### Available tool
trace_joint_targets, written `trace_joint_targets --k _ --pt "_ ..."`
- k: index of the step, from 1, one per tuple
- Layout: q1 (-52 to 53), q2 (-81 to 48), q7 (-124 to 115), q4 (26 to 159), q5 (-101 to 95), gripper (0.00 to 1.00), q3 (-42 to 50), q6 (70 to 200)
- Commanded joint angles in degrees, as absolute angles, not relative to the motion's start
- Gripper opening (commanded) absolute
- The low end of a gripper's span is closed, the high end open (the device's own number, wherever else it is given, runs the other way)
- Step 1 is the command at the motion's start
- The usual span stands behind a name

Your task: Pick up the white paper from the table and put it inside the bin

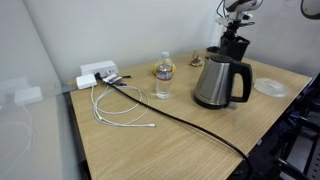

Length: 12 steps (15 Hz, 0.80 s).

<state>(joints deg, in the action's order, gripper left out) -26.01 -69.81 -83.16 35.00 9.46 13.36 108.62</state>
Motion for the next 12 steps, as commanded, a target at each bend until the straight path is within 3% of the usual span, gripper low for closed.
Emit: trace_joint_targets --k 1,3,4,5,12 --pt "-26.01 -69.81 -83.16 35.0 9.46 0.01 13.36 108.62" --pt "-26.01 -69.81 -83.16 35.0 9.46 0.01 13.36 108.62" --pt "-25.95 -69.73 -83.45 35.02 9.38 0.26 13.5 108.68" --pt "-25.98 -69.54 -83.64 34.99 9.48 0.27 13.42 109.1" --pt "-26.37 -64.9 -83.68 34.83 9.8 0.76 13.75 106.77"
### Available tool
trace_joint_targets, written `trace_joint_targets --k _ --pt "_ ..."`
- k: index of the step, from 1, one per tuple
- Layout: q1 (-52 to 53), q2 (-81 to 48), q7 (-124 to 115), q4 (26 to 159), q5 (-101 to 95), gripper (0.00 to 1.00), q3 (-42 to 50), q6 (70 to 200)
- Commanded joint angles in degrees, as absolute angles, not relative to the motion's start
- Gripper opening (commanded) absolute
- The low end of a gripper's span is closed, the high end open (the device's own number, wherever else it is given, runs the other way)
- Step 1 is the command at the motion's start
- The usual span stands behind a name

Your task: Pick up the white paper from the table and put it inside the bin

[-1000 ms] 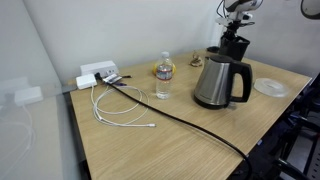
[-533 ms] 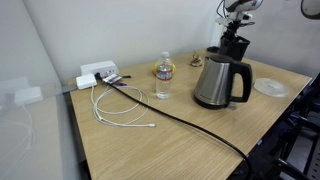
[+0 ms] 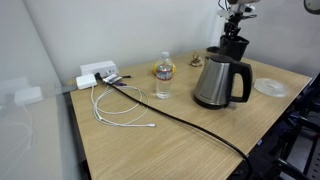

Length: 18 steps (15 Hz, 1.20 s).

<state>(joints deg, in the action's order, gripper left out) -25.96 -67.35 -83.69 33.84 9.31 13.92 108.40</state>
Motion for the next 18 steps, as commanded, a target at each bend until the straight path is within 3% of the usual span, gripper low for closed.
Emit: trace_joint_targets --k 1,2,6,7,10,18 --pt "-26.52 -63.93 -83.6 34.83 9.87 0.83 13.76 106.31" --pt "-26.7 -63.04 -83.5 34.88 9.99 0.87 13.68 105.97" --pt "-27.41 -59.1 -82.69 35.19 11.15 0.81 12.61 104.41" --pt "-27.75 -58.0 -81.95 35.38 11.71 0.95 11.99 103.42" --pt "-29.62 -55.24 -77.28 35.73 15.78 1.0 8.54 101.52" --pt "-29.7 -55.82 -77.41 33.96 15.96 1.0 8.4 101.29"
